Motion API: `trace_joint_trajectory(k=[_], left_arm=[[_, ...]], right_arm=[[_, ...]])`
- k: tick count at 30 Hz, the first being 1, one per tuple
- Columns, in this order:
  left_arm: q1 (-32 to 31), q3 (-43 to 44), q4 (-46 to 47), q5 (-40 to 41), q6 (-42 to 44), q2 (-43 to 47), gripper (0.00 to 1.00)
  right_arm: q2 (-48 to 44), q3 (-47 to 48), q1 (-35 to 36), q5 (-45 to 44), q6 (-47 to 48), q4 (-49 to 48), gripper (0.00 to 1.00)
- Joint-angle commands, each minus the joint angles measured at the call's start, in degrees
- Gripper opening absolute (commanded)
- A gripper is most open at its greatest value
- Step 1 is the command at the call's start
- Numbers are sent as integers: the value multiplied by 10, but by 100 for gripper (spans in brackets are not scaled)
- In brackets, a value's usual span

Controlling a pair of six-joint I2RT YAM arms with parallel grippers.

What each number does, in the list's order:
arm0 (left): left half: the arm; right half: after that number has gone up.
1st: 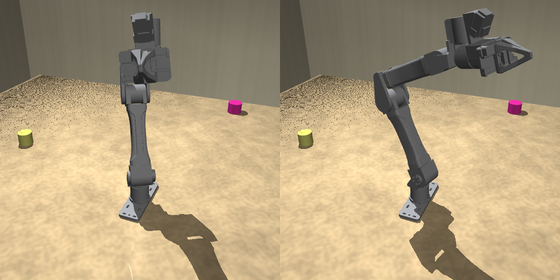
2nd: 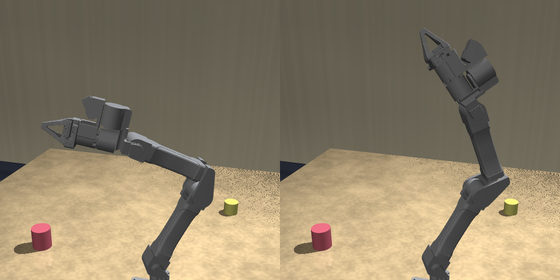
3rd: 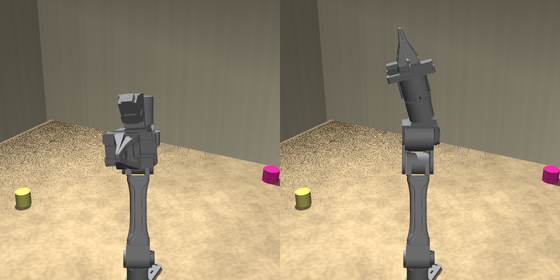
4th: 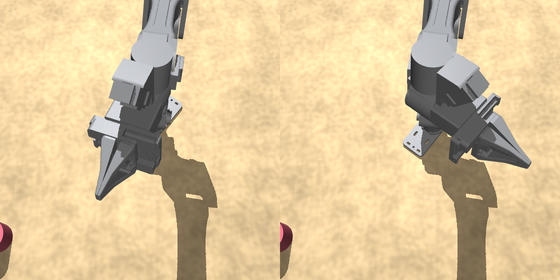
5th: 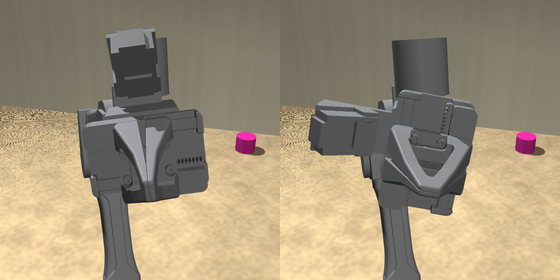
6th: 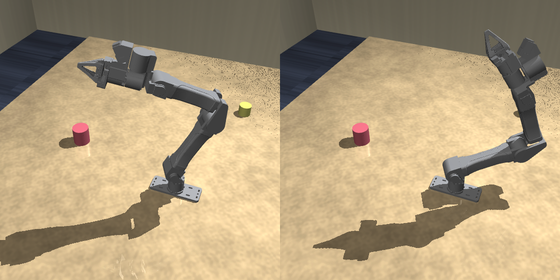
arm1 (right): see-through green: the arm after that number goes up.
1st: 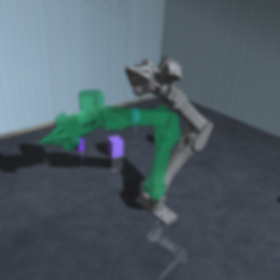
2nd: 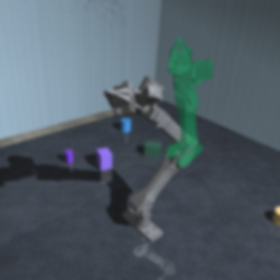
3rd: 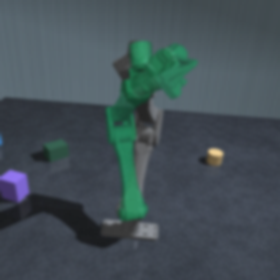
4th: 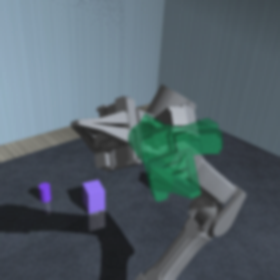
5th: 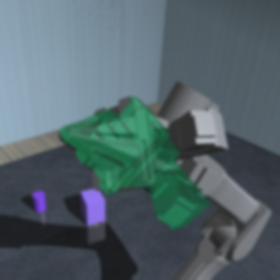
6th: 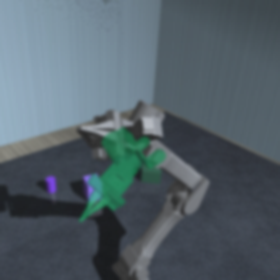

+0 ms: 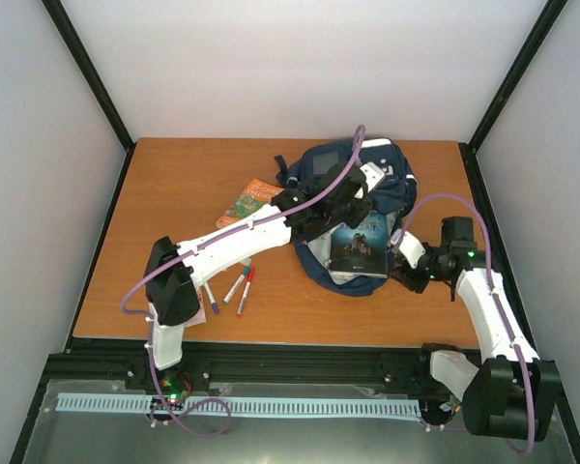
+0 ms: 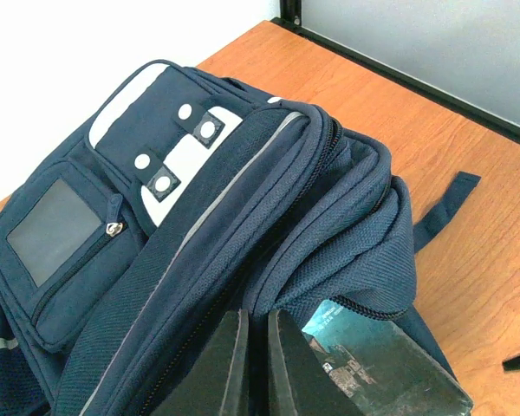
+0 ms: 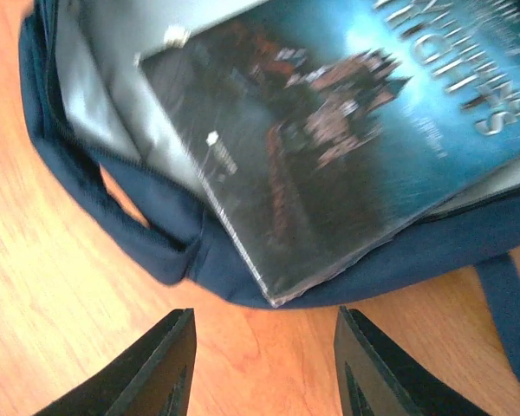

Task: Pack the student bag
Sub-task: Place the book in the student bag.

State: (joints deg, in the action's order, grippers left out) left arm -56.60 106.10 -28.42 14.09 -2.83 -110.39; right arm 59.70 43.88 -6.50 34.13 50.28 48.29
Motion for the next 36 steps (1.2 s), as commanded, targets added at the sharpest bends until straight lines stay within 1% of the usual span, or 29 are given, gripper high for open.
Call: trace_joint_trajectory(k=[1, 3, 7, 12, 15, 22, 26, 30, 32, 36], left_arm=[[-2, 21, 46, 12, -19, 52, 1], [-2, 23, 42, 13, -20, 51, 1], [-2, 31, 30, 10, -23, 44, 1], [-2, 38, 25, 3, -28, 36, 1], [-2, 48, 20, -1, -30, 29, 1], [-2, 73, 11, -7, -30, 15, 1], [-2, 89, -13, -10, -29, 5, 1], [-2, 96, -16, -14, -31, -3, 1], [-2, 98, -18, -18, -33, -4, 1], [-2, 101, -21, -29, -33, -7, 1]], right_arm=[[-1, -38, 44, -83, 118, -37, 45], [-6, -49, 75, -114, 115, -59, 46], [-15, -76, 143, -187, 110, -114, 52], [-9, -105, 194, -262, 112, -185, 52], [2, -114, 213, -286, 116, -220, 52], [37, -114, 241, -297, 118, -259, 52], [68, -108, 255, -297, 121, -270, 52], [98, -96, 261, -302, 118, -285, 53], [113, -91, 262, -313, 108, -309, 53], [152, -69, 262, -354, 66, -361, 47]])
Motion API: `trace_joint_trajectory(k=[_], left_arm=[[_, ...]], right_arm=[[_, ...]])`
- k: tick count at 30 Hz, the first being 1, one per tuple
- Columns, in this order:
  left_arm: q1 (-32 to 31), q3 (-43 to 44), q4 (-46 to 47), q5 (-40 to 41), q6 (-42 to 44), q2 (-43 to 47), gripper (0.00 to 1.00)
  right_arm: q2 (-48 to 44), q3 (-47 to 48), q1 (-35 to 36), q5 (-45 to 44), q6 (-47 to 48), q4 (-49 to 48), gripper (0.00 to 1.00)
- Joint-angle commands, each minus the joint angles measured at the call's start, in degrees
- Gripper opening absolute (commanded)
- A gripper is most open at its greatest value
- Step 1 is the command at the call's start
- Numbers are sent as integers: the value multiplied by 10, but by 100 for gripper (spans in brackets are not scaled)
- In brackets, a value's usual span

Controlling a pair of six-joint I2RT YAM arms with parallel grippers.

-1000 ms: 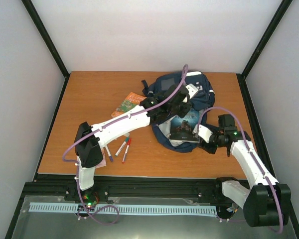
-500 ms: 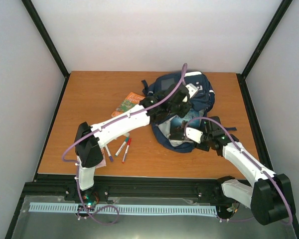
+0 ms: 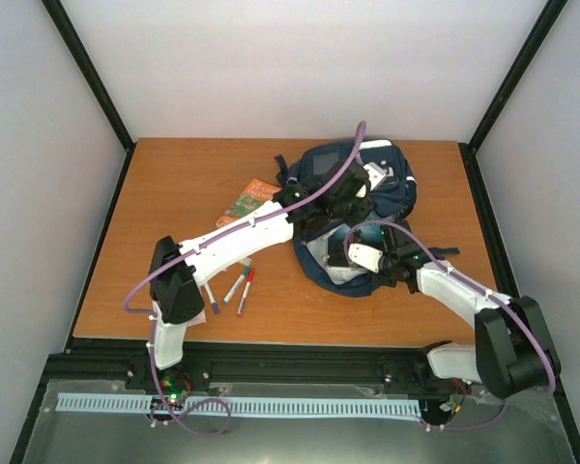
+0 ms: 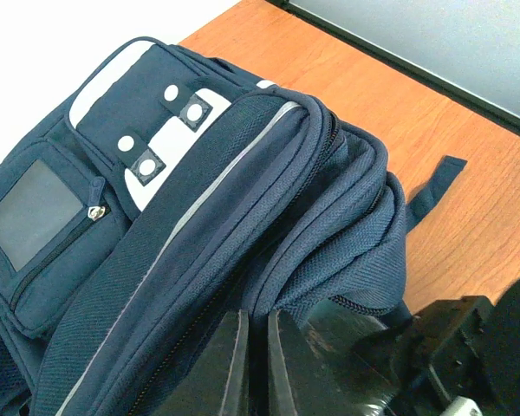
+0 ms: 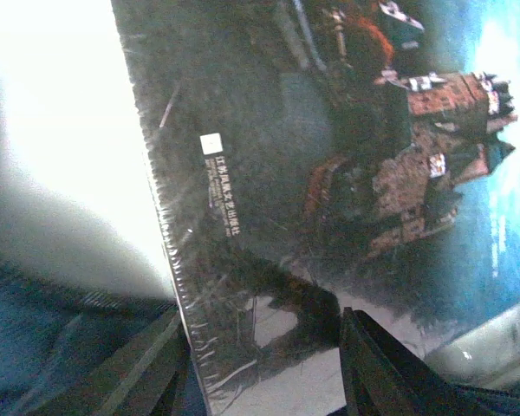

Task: Pack the student bag
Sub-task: Place the book in the student bag.

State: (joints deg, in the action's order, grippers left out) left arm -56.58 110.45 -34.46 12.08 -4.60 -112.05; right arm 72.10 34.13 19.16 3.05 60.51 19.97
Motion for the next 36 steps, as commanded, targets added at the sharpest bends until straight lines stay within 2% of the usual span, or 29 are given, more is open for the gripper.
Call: trace_joint_trajectory(k=[1, 8, 23, 27, 30, 36], left_arm=[[-2, 59, 38, -10, -15, 8, 1], [-2, 73, 24, -21, -17, -2, 1], [-5, 72, 13, -28, -29, -3, 1], [-6, 72, 12, -29, -30, -4, 1], [-7, 72, 9, -30, -31, -7, 1], [-7, 73, 0, -12, -45, -18, 1]], right_arm=[[35, 32, 5, -52, -44, -91, 46], [77, 53, 5, -98, -92, -174, 41], [180, 59, 5, -171, -187, -365, 42], [190, 57, 4, -158, -194, -359, 42], [161, 39, 5, -125, -189, -338, 43], [58, 20, 5, -3, -163, -197, 50]])
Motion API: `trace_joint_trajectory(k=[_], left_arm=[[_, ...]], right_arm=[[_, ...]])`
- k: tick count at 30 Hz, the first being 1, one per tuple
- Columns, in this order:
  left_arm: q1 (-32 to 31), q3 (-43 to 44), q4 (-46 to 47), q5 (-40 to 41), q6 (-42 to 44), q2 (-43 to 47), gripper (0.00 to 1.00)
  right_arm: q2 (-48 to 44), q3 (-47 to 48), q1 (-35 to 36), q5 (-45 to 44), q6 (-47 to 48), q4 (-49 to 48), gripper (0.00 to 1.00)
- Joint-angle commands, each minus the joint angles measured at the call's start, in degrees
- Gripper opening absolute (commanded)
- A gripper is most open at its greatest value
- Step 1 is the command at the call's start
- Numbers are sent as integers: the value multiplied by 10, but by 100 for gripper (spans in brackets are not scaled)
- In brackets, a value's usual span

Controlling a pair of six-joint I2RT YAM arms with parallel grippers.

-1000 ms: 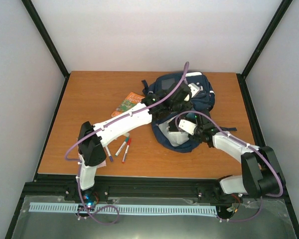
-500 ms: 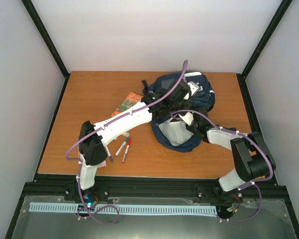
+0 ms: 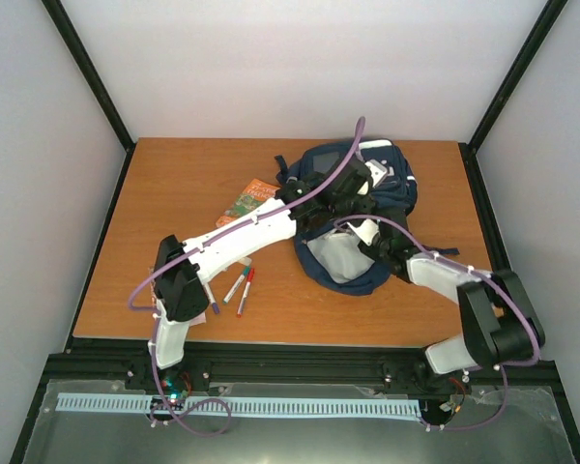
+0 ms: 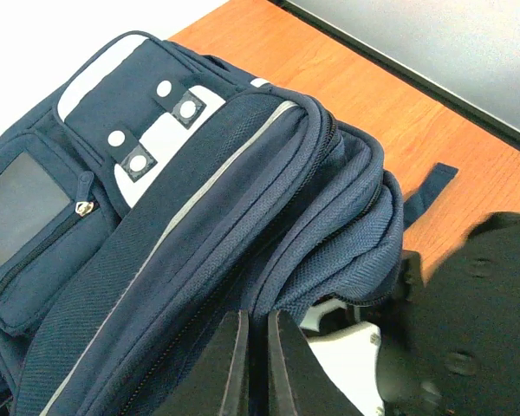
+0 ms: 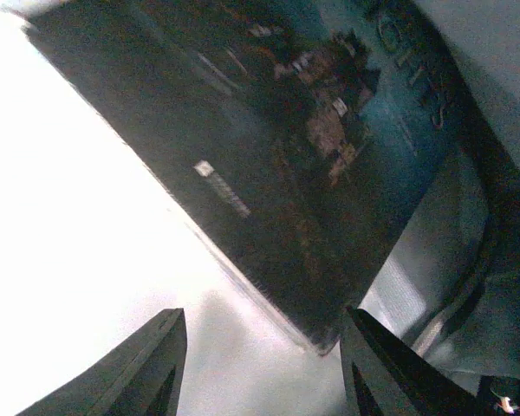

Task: Pack the student bag
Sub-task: Place the book in the student bag, then move the student bag to the center of the board.

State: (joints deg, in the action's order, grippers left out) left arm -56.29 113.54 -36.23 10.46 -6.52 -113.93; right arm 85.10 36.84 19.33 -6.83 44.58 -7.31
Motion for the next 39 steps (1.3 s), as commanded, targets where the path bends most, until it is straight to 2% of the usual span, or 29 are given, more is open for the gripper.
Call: trace_joint_trajectory(k=[1, 7, 11, 16, 19, 20, 22, 23, 24, 25, 29, 33, 36, 39], left_arm=[[-10, 43, 17, 8, -28, -1, 1], [-10, 35, 10, 15, -40, -6, 1], [-9, 7, 9, -6, -59, -3, 2], [-8, -71, 23, -53, -102, 24, 26], [-6, -122, 40, -93, -123, 66, 34], [-5, -133, 42, -105, -127, 76, 39], [-3, -137, 31, -117, -131, 88, 63], [-3, -132, 21, -117, -135, 93, 77], [-3, -125, 0, -112, -147, 98, 96], [0, -122, -14, -110, -163, 106, 99], [20, -118, -92, -116, -245, 145, 100], [23, -129, -137, -141, -273, 204, 100], [24, -129, -158, -124, -328, 257, 100], [24, -93, -204, -71, -423, 287, 100]], right_arm=[[-98, -13, 4, 119, 4, 109, 52], [-280, -30, 4, 280, 101, 395, 58], [-375, 1, 4, 324, 81, 516, 59], [-441, 56, 3, 335, 22, 595, 58], [-440, 97, 3, 339, -4, 629, 57], [-444, 104, 3, 323, -20, 625, 56], [-447, 124, 2, 299, -47, 616, 56], [-444, 133, -2, 293, -56, 615, 56], [-438, 140, -9, 283, -75, 603, 56], [-429, 145, -16, 268, -92, 585, 56], [-388, 144, -27, 259, -162, 502, 57], [-335, 142, -35, 281, -207, 436, 58], [-325, 120, -74, 287, -217, 401, 60], [-328, 78, -89, 285, -218, 368, 61]])
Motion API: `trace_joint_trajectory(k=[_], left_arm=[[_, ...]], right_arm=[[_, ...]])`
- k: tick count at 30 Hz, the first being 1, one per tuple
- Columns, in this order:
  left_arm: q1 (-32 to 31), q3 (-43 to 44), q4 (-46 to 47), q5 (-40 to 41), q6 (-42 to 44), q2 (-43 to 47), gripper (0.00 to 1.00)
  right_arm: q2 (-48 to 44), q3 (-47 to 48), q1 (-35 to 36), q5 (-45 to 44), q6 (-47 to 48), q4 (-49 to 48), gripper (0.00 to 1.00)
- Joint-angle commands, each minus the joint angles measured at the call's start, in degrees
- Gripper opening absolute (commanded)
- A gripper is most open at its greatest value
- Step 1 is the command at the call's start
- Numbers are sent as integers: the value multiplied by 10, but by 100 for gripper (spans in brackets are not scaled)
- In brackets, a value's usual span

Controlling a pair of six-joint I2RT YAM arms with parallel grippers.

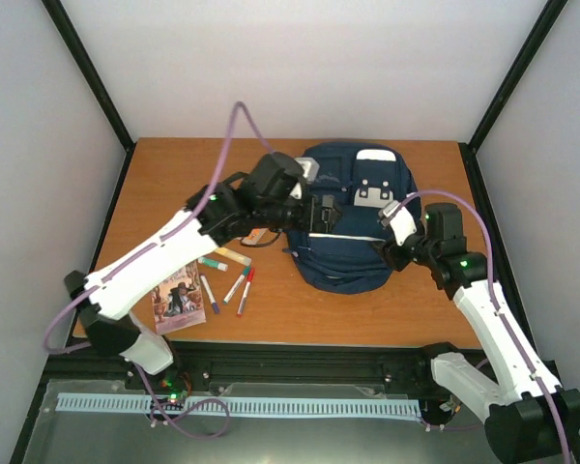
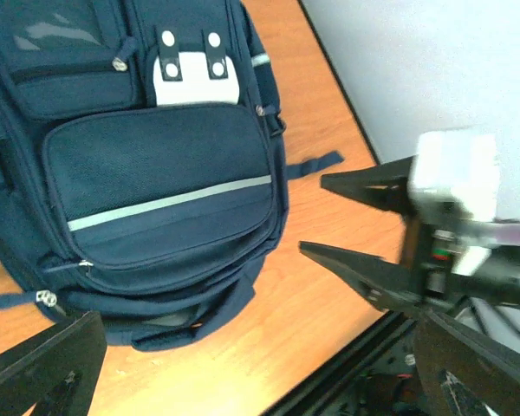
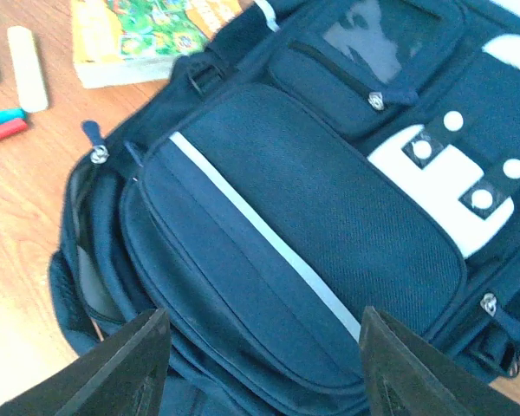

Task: Pack the student bag
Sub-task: Move the student bag to the center of the board.

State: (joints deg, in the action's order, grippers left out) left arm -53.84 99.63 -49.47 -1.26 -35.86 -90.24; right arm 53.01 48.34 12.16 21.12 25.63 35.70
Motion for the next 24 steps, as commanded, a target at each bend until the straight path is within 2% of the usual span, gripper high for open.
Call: trace_joint_trajectory(k=[1, 5, 8, 12, 16, 21, 24], left_arm=[[0, 60, -94, 62, -167, 53, 100], [0, 180, -208, 69, -253, 12, 100], [0, 291, -280, 30, -284, -54, 100], [0, 366, -285, -15, -316, -99, 100], [0, 477, -304, -29, -335, -142, 100], [-9, 452, -248, 8, -349, -110, 100], [-27, 445, -210, 2, -313, -102, 100]], right_arm=[[-6, -38, -18, 2, -26, -61, 61], [-15, -44, -34, -8, -26, -65, 63], [-16, -47, -42, -6, -25, -65, 63], [-7, -47, -43, -4, -24, -68, 63], [1, -45, -43, 6, -25, -65, 64], [-13, -45, -43, 16, -28, -63, 64], [-17, -47, -43, 18, -30, -64, 64]])
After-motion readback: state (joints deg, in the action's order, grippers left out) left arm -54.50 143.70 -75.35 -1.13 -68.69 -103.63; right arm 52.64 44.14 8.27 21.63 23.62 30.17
